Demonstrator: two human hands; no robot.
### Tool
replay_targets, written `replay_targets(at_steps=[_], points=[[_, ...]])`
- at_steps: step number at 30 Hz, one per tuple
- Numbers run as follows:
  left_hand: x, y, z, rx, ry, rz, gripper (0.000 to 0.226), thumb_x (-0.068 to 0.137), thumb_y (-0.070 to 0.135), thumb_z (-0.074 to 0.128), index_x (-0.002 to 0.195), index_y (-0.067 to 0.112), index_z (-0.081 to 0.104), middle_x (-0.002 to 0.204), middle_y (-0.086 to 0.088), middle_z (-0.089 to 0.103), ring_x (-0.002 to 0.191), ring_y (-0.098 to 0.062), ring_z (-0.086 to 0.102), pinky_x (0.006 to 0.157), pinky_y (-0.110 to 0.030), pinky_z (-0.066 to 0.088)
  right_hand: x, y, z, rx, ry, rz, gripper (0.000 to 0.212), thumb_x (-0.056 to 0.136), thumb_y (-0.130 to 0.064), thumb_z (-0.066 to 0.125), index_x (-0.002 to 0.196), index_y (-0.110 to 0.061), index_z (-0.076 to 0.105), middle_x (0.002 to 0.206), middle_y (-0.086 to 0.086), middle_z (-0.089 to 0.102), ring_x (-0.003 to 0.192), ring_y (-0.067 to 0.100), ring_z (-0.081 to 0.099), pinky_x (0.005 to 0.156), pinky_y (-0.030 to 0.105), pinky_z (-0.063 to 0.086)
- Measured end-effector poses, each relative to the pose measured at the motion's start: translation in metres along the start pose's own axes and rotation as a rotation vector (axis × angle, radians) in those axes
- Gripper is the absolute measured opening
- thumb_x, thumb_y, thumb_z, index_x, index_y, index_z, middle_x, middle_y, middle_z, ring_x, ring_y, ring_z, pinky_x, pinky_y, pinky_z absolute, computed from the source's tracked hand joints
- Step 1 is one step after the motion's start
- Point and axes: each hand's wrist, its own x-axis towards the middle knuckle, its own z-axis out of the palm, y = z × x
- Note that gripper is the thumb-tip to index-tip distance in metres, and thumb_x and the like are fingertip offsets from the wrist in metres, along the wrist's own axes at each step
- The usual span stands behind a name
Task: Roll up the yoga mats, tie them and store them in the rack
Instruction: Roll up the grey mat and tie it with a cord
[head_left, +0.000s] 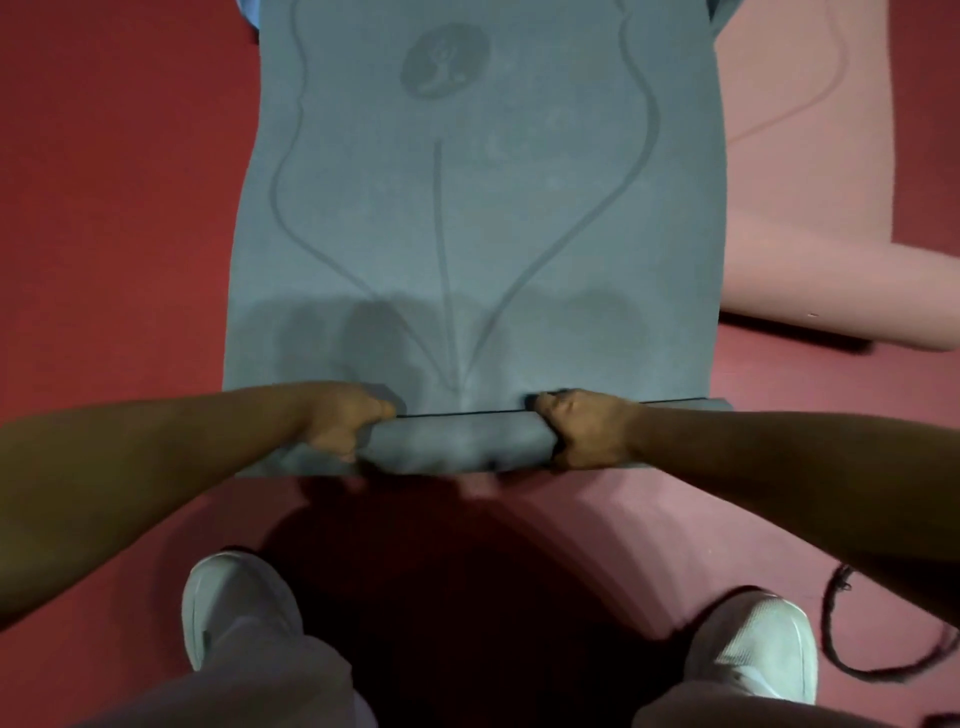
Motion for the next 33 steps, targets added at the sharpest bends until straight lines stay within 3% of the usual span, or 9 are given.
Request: replay_targets(at_steps=[4, 8, 11, 15, 21, 25, 28, 30, 33], points=[[0.008, -0.005, -0.003, 0.016, -0.016, 0.015, 0.074, 0.084, 0.02, 0.072, 0.144, 0.005, 0.031, 0.134, -0.009, 0.044, 0.126, -0.025, 0.046, 0.089, -0.017, 0.031, -0.001, 0.01, -0.005, 0.106, -0.003, -0.025, 0.091, 0.077, -0.043, 0.079, 0.145, -0.016, 0.025, 0.135, 0.013, 0.049, 0.125, 0.028, 0.049, 0.1, 0.031, 0.044], [0.009, -0.009, -0.003, 0.112, 0.013, 0.021, 0.084, 0.084, 0.025, 0.073, 0.151, 0.01, 0.025, 0.146, -0.016, 0.033, 0.136, -0.03, 0.035, 0.102, -0.021, 0.029, -0.001, 0.014, -0.009, 0.055, 0.02, -0.006, 0.087, 0.078, -0.047, 0.078, 0.149, -0.021, 0.035, 0.14, 0.015, 0.036, 0.135, 0.031, 0.035, 0.112, 0.034, 0.034], [0.005, -0.006, -0.011, 0.346, 0.173, 0.0, 0.075, 0.087, 0.034, 0.067, 0.151, 0.023, 0.031, 0.148, -0.018, 0.026, 0.134, -0.031, 0.035, 0.104, -0.026, 0.031, 0.006, 0.018, -0.019, 0.051, 0.042, 0.044, 0.075, 0.083, -0.048, 0.073, 0.146, -0.021, 0.043, 0.14, 0.013, 0.045, 0.136, 0.03, 0.039, 0.113, 0.037, 0.034], [-0.008, 0.015, 0.015, 0.45, 0.4, -0.005, 0.085, 0.09, 0.029, 0.056, 0.156, 0.013, 0.005, 0.148, -0.016, 0.032, 0.121, -0.032, 0.05, 0.102, -0.039, 0.042, 0.009, 0.018, -0.028, 0.039, 0.131, 0.112, 0.066, 0.086, -0.044, 0.07, 0.136, -0.014, 0.039, 0.138, 0.011, 0.05, 0.127, 0.031, 0.046, 0.101, 0.036, 0.037], [0.009, 0.038, 0.053, 0.156, 0.449, -0.242, 0.124, 0.074, 0.065, 0.063, 0.154, 0.012, -0.015, 0.162, -0.019, -0.013, 0.15, -0.036, -0.009, 0.121, -0.051, 0.006, 0.006, 0.007, -0.026, -0.203, 0.291, 0.162, 0.061, 0.089, -0.051, 0.061, 0.138, -0.02, 0.042, 0.133, 0.013, 0.047, 0.124, 0.033, 0.043, 0.101, 0.043, 0.034], [0.025, 0.023, 0.035, 0.123, 0.524, -0.232, 0.126, 0.069, 0.071, 0.068, 0.156, 0.015, -0.004, 0.163, -0.012, -0.017, 0.151, -0.03, -0.011, 0.121, -0.049, 0.009, 0.001, -0.011, -0.024, -0.307, 0.417, 0.161, 0.036, 0.097, -0.033, 0.048, 0.127, -0.013, 0.049, 0.122, 0.016, 0.06, 0.112, 0.037, 0.054, 0.095, 0.041, 0.041], [0.03, 0.008, 0.021, 0.064, 0.514, -0.177, 0.125, 0.066, 0.064, 0.076, 0.157, 0.021, 0.001, 0.163, -0.013, -0.014, 0.151, -0.031, -0.004, 0.12, -0.048, 0.013, -0.001, -0.021, 0.007, -0.398, 0.446, 0.177, 0.074, 0.092, -0.056, 0.039, 0.133, 0.004, 0.048, 0.132, 0.03, 0.053, 0.122, 0.045, 0.049, 0.11, 0.05, 0.035], [0.031, 0.0, 0.015, 0.005, 0.517, -0.127, 0.127, 0.063, 0.058, 0.082, 0.157, 0.019, 0.006, 0.162, -0.02, -0.005, 0.15, -0.035, 0.006, 0.12, -0.047, 0.019, 0.001, -0.017, 0.016, -0.491, 0.356, 0.19, 0.108, 0.086, -0.076, 0.034, 0.147, 0.012, 0.024, 0.149, 0.035, 0.031, 0.14, 0.047, 0.029, 0.121, 0.054, 0.015], [0.028, -0.009, 0.001, -0.056, 0.55, -0.064, 0.122, 0.057, 0.061, 0.084, 0.152, 0.011, 0.027, 0.153, -0.023, 0.023, 0.14, -0.041, 0.031, 0.114, -0.05, 0.032, 0.014, -0.006, -0.003, -0.457, 0.28, 0.178, 0.121, 0.075, -0.084, 0.048, 0.151, 0.004, 0.015, 0.152, 0.024, 0.027, 0.142, 0.04, 0.025, 0.121, 0.047, 0.013]])
